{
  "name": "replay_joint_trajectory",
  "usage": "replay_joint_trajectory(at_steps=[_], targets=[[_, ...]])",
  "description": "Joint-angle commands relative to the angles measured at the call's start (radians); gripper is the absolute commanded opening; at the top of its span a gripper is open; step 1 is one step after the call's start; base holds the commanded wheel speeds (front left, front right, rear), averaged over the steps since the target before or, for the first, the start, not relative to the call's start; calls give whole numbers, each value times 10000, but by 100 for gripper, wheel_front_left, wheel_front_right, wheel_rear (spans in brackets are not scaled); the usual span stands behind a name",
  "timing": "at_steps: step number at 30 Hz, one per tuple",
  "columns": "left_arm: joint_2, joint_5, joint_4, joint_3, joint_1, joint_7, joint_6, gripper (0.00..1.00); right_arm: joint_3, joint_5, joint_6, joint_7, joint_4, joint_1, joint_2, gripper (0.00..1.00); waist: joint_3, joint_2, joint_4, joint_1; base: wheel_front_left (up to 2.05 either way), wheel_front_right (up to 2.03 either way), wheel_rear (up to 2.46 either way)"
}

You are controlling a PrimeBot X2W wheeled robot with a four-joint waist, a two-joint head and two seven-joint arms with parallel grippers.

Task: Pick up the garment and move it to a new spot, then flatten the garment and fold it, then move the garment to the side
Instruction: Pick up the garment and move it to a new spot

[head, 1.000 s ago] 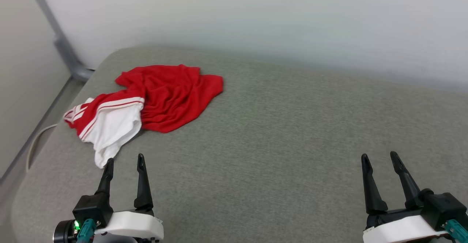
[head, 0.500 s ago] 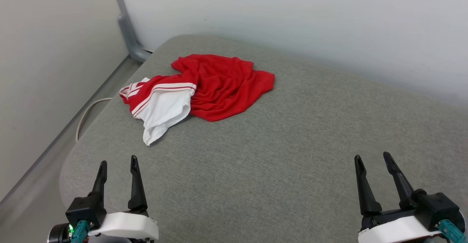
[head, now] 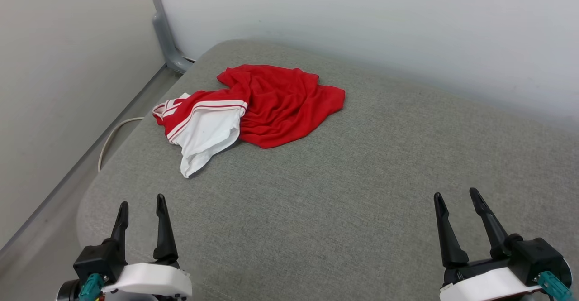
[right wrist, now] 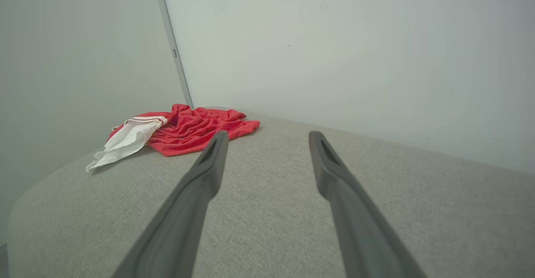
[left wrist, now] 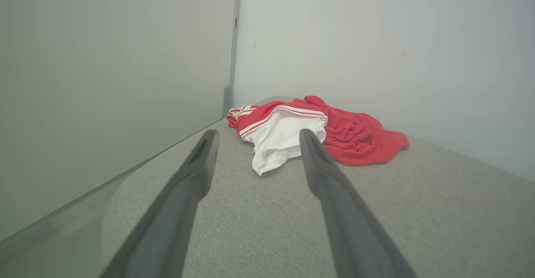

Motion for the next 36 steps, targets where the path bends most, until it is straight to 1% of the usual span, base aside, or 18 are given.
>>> replay_joint_trajectory(at_steps=[1,4,7,11,15,17,21,24,26,27,29,33,36], targets=[[-6,-54,24,57,-192,-28,-112,100,-3,-65,-7,-21,-40,-77,13,100,64,0,-89,0,0,0,0],[-7,62,125,246,-621,-28,-398,100,-1,-147,-7,-21,-63,-154,13,100,196,0,-245,0,0,0,0],[3,349,239,548,-1289,-28,-785,100,17,-255,-7,-21,-92,-292,13,100,399,0,-455,0,0,0,0],[219,551,505,1161,-2473,-28,-1226,100,82,-459,-7,-21,-231,-497,13,100,827,0,-833,0,0,0,0],[687,687,954,1562,-3894,-26,-1534,100,93,-752,-7,-21,-420,-794,11,100,1401,0,-1271,0,0,0,0],[1007,712,1280,1587,-4549,-28,-1666,100,84,-850,-7,-21,-526,-939,11,100,1668,0,-1487,0,0,0,0],[1779,427,2085,1603,-5846,-28,-1825,100,35,-1038,-7,-21,-776,-1224,11,100,2219,0,-1862,0,0,0,0],[2343,122,2850,1229,-6805,47,-1886,100,-52,-1191,-7,-21,-944,-1398,11,100,2575,0,-2052,0,0,0,0],[2722,-306,3305,781,-7412,420,-1893,100,-100,-1271,-7,-21,-1058,-1524,11,100,2804,0,-2137,0,0,0,0],[2722,-306,3305,781,-7412,420,-1893,100,-100,-1271,-7,-21,-1058,-1524,11,100,2804,0,-2137,0,0,0,0],[3186,-697,3570,79,-7917,891,-1899,100,-123,-1356,-7,-21,-1153,-1625,11,100,3031,0,-2216,0,0,0,0],[3911,-2014,4047,-1412,-8811,2526,-1896,100,-158,-1454,-7,-21,-1370,-1803,11,100,3443,0,-2322,0,0,0,0],[4450,-3022,4487,-2636,-9265,4489,-1897,100,-146,-1519,-7,-21,-1470,-1942,11,100,3741,0,-2417,0,0,0,0]])
